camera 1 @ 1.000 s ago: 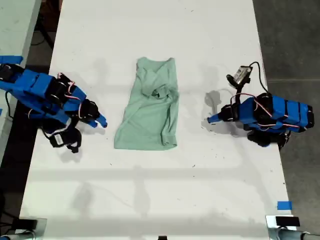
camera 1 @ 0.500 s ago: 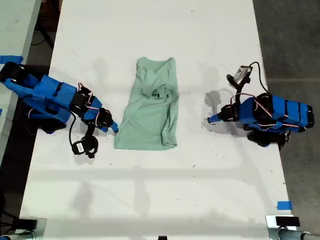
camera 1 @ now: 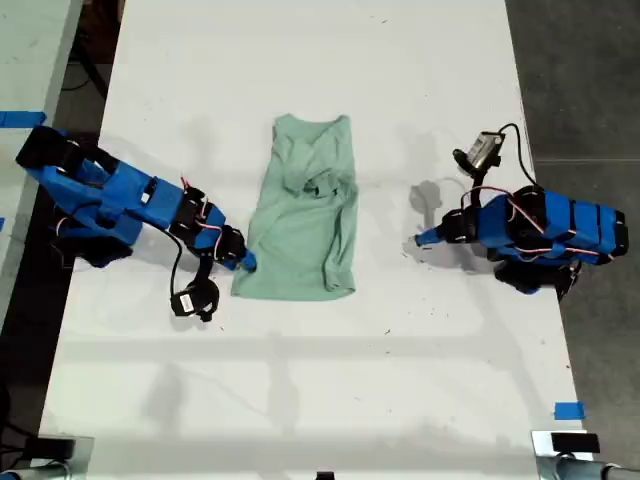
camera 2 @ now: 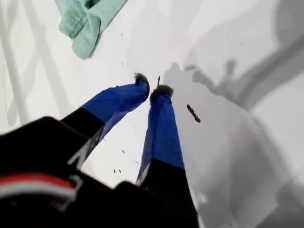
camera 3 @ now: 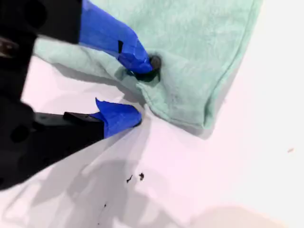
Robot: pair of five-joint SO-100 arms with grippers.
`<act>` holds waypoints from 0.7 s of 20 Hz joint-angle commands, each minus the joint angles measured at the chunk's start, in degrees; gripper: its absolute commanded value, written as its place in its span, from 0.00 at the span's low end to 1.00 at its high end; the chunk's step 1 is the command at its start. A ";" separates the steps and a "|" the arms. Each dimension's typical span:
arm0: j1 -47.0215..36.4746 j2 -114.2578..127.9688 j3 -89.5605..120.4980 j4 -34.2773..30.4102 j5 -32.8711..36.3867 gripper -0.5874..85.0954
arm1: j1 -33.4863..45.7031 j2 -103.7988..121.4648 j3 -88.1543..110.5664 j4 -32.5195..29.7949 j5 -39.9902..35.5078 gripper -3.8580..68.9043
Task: Fold t shirt
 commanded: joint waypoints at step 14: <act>3.34 -22.50 -68.29 45.70 5.10 0.00 | 0.09 0.97 4.48 0.44 -0.70 0.12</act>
